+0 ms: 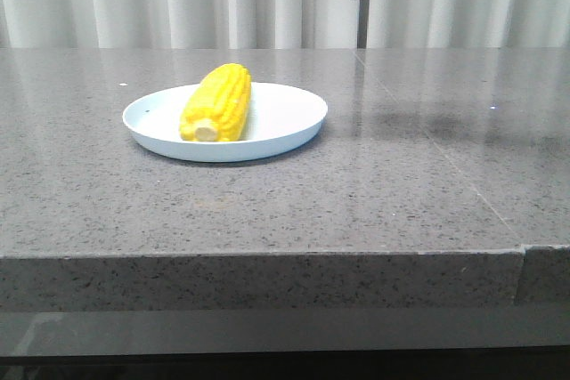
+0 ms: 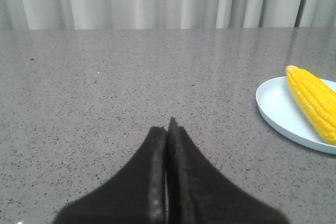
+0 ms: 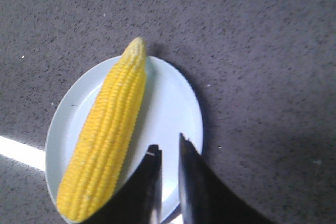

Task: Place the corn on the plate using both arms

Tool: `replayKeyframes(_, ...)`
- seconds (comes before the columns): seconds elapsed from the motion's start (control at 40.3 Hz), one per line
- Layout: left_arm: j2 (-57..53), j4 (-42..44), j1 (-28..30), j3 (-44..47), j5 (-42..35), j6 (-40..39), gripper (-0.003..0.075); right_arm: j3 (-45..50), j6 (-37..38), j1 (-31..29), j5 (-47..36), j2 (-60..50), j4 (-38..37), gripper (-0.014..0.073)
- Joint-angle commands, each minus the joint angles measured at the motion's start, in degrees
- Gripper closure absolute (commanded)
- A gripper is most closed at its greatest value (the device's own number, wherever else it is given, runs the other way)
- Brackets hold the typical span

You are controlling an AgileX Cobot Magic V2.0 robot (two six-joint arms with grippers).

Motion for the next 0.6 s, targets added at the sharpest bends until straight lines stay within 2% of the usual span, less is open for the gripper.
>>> replayKeyframes(0.0, 0.55, 0.1, -0.36, -1.56, -4.12, 0.05, 0.0741, -1.95, -0.55, -2.44, -0.7, -4.06, -2.95, 0.0627)
replayKeyframes(0.124, 0.55, 0.1, -0.36, -1.56, -4.12, 0.05, 0.0741, -1.76, -0.55, -5.91, 2.34, -6.69, -8.36, 0.0684)
replayKeyframes(0.322, 0.55, 0.1, -0.36, -1.56, -4.12, 0.05, 0.0741, 3.42, -0.55, -11.73, 3.55, -14.46, -13.64, 0.0685)
replayKeyframes(0.471, 0.55, 0.1, -0.36, -1.56, -4.12, 0.05, 0.074, 12.69, -0.55, -14.9, 0.54, -22.51, -16.9, 0.0685)
replayKeyframes(0.57, 0.55, 0.1, -0.36, -1.56, -4.12, 0.05, 0.0741, 20.68, -0.55, -15.17, -5.1, -29.86, -19.7, 0.0685)
